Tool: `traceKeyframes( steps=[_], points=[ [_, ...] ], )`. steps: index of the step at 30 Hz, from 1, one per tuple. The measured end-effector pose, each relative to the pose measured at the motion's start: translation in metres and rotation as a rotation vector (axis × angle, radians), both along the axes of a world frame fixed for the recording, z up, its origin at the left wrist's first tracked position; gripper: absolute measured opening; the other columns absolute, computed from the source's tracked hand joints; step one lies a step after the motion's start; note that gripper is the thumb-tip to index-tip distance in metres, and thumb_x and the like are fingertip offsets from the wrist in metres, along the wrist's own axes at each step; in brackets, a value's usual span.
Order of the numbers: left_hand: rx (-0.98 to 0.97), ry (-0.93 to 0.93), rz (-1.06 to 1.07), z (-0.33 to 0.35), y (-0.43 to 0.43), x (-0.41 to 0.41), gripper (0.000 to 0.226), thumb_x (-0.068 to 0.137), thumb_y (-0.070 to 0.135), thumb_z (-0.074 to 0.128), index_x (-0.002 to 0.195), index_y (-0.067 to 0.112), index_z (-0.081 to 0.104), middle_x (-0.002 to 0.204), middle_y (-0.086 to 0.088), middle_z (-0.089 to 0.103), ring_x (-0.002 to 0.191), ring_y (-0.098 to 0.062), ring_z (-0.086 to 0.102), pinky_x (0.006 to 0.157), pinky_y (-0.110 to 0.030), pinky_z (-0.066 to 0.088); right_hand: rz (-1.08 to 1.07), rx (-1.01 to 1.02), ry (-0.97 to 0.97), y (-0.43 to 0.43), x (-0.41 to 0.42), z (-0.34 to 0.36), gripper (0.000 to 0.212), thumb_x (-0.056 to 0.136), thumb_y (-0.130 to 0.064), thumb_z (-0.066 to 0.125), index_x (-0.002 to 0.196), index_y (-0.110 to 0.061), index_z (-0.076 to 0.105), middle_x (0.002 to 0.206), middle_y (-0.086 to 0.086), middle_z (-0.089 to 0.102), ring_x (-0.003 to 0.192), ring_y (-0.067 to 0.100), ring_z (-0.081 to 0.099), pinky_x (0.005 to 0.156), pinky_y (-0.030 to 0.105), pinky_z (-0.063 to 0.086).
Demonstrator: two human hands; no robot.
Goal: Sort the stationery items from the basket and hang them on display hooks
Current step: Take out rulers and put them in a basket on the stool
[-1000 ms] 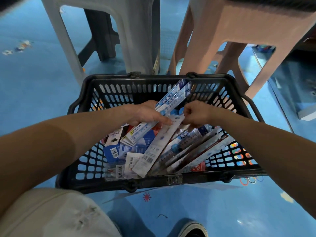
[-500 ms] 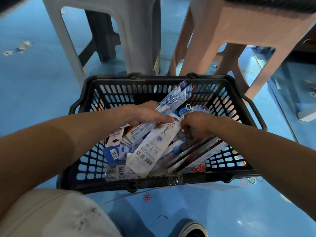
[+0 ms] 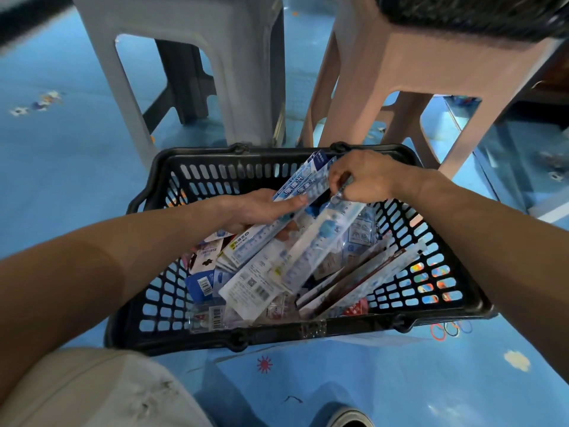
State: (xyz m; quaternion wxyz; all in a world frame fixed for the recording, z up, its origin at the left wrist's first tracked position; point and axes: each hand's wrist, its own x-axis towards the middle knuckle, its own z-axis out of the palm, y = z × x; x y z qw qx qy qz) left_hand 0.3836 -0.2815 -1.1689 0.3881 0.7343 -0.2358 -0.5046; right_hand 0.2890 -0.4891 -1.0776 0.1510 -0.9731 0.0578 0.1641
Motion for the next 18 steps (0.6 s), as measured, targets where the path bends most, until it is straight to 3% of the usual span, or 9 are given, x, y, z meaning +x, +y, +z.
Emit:
traceKeyframes(
  steps=[2, 6, 8, 10, 12, 14, 16, 18],
  points=[
    [0.013, -0.014, -0.025, 0.002, 0.0, 0.0, 0.095, 0.06, 0.088, 0.064, 0.121, 0.015, 0.068, 0.112, -0.007, 0.077, 0.108, -0.03, 0.073, 0.104, -0.057, 0.052, -0.064, 0.059, -0.07, -0.002, 0.005, 0.006, 0.031, 0.08, -0.002, 0.061, 0.081, -0.032, 0.067, 0.092, -0.013, 0.067, 0.098, 0.017, 0.064, 0.072, 0.024, 0.048],
    [0.023, 0.092, -0.035, 0.009, -0.001, 0.0, 0.08, 0.07, 0.08, 0.067, 0.12, 0.017, 0.068, 0.111, -0.007, 0.078, 0.104, -0.029, 0.075, 0.094, -0.048, 0.059, -0.068, 0.011, -0.199, -0.001, 0.012, 0.005, 0.024, 0.081, -0.008, 0.067, 0.085, -0.032, 0.066, 0.101, -0.01, 0.065, 0.105, 0.018, 0.062, 0.089, 0.03, 0.052],
    [0.002, 0.102, -0.022, 0.008, -0.002, 0.0, 0.064, 0.077, 0.055, 0.083, 0.121, 0.012, 0.065, 0.11, -0.012, 0.078, 0.104, -0.03, 0.075, 0.092, -0.049, 0.06, -0.059, 0.072, -0.234, 0.004, 0.013, -0.001, 0.021, 0.084, -0.008, 0.071, 0.089, -0.029, 0.069, 0.101, -0.008, 0.067, 0.106, 0.016, 0.064, 0.086, 0.022, 0.046],
    [0.003, 0.085, -0.018, 0.006, -0.002, 0.0, 0.047, 0.084, 0.023, 0.086, 0.122, 0.009, 0.063, 0.104, -0.012, 0.078, 0.099, -0.03, 0.076, 0.089, -0.051, 0.061, -0.048, 0.094, -0.318, 0.006, 0.011, -0.009, 0.017, 0.085, -0.013, 0.075, 0.096, -0.025, 0.07, 0.106, -0.004, 0.067, 0.11, 0.018, 0.062, 0.092, 0.027, 0.048],
    [-0.003, 0.088, -0.001, 0.008, -0.001, 0.0, 0.04, 0.087, 0.011, 0.081, 0.122, 0.008, 0.061, 0.102, -0.012, 0.078, 0.095, -0.031, 0.077, 0.083, -0.05, 0.062, -0.06, -0.048, -0.483, 0.006, 0.009, -0.017, 0.036, 0.082, -0.03, 0.08, 0.114, -0.021, 0.066, 0.122, 0.002, 0.059, 0.118, 0.025, 0.053, 0.098, 0.044, 0.048],
    [-0.039, 0.098, 0.058, 0.009, 0.002, 0.002, 0.041, 0.087, 0.006, 0.08, 0.123, 0.01, 0.061, 0.105, -0.012, 0.078, 0.097, -0.03, 0.077, 0.081, -0.047, 0.063, -0.192, -0.158, -0.586, 0.004, 0.007, -0.022, 0.071, 0.075, -0.052, 0.083, 0.132, -0.022, 0.053, 0.132, 0.004, 0.047, 0.121, 0.026, 0.045, 0.097, 0.047, 0.044],
    [-0.082, 0.082, 0.101, 0.01, 0.002, 0.002, 0.041, 0.087, 0.004, 0.079, 0.123, 0.011, 0.061, 0.108, -0.011, 0.078, 0.1, -0.028, 0.076, 0.085, -0.047, 0.062, -0.455, 0.08, -0.518, 0.008, 0.009, -0.023, 0.094, 0.067, -0.062, 0.086, 0.139, -0.02, 0.043, 0.134, 0.002, 0.047, 0.114, 0.021, 0.049, 0.092, 0.038, 0.046],
    [-0.115, 0.067, 0.097, 0.011, 0.0, 0.0, 0.038, 0.088, 0.001, 0.077, 0.121, 0.011, 0.061, 0.109, -0.009, 0.078, 0.101, -0.026, 0.076, 0.085, -0.042, 0.062, -0.761, 0.706, -0.364, 0.021, 0.013, -0.019, 0.099, 0.064, -0.061, 0.089, 0.14, -0.016, 0.045, 0.127, 0.003, 0.063, 0.1, 0.018, 0.063, 0.083, 0.033, 0.054]
  ],
)
